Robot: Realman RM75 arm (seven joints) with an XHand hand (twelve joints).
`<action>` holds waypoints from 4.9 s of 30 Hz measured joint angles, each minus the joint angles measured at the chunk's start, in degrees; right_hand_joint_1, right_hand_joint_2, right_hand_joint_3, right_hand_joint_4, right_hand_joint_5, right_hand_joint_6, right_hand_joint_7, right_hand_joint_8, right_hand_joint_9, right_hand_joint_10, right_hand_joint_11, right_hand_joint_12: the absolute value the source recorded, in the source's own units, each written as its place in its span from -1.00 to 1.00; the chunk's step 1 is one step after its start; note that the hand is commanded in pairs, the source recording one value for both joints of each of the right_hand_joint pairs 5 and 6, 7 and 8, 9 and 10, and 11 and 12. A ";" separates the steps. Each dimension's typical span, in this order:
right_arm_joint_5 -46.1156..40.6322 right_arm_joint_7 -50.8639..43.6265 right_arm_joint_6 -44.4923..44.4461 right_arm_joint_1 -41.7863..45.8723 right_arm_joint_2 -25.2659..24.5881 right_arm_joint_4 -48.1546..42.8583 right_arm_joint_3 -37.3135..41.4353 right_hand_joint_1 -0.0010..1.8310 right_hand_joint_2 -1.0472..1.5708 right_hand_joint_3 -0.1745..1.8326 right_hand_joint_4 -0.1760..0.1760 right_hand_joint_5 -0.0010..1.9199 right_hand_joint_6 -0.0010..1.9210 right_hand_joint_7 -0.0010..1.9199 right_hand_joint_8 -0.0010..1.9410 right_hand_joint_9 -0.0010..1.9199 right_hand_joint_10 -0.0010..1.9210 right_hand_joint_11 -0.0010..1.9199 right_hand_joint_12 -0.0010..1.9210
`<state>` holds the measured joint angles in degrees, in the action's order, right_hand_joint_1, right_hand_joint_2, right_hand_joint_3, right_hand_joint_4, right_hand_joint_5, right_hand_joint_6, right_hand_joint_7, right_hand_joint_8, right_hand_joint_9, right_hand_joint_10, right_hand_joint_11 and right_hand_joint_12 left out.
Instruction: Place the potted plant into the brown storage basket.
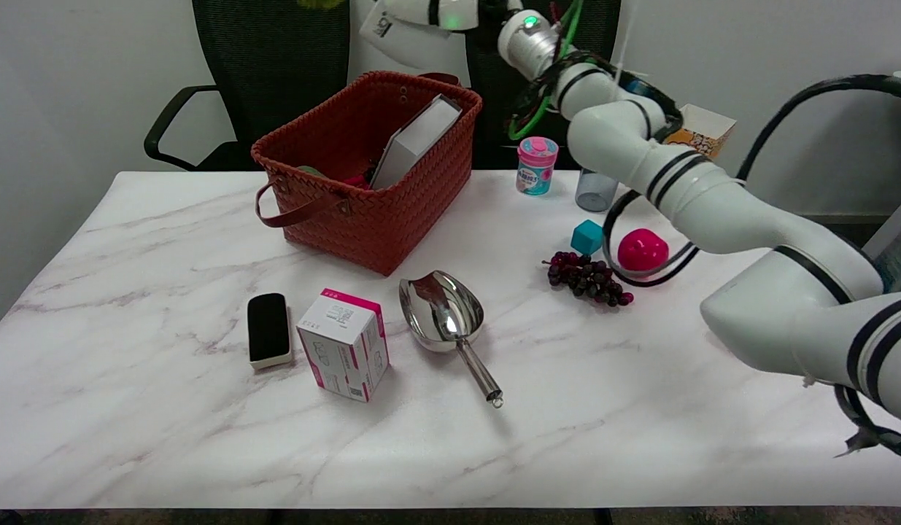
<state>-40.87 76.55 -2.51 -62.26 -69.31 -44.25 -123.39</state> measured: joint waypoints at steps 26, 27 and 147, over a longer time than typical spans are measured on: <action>0.14 0.05 6.25 -2.78 -11.43 7.98 -4.45 0.27 0.43 -0.25 0.00 -0.18 -0.18 0.22 0.21 0.10 0.10 -0.28 -0.28; 0.14 0.06 6.37 -2.66 -11.60 8.22 -4.52 0.27 0.43 -0.25 0.00 -0.18 -0.18 0.22 0.21 0.10 0.10 -0.28 -0.28; 0.16 -16.74 3.58 -10.08 -18.87 29.36 6.59 0.18 0.27 0.03 0.00 -0.18 -0.18 0.04 0.03 -0.55 -0.55 -0.72 -0.72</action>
<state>-40.71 59.81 1.07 -72.34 -88.18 -14.90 -116.80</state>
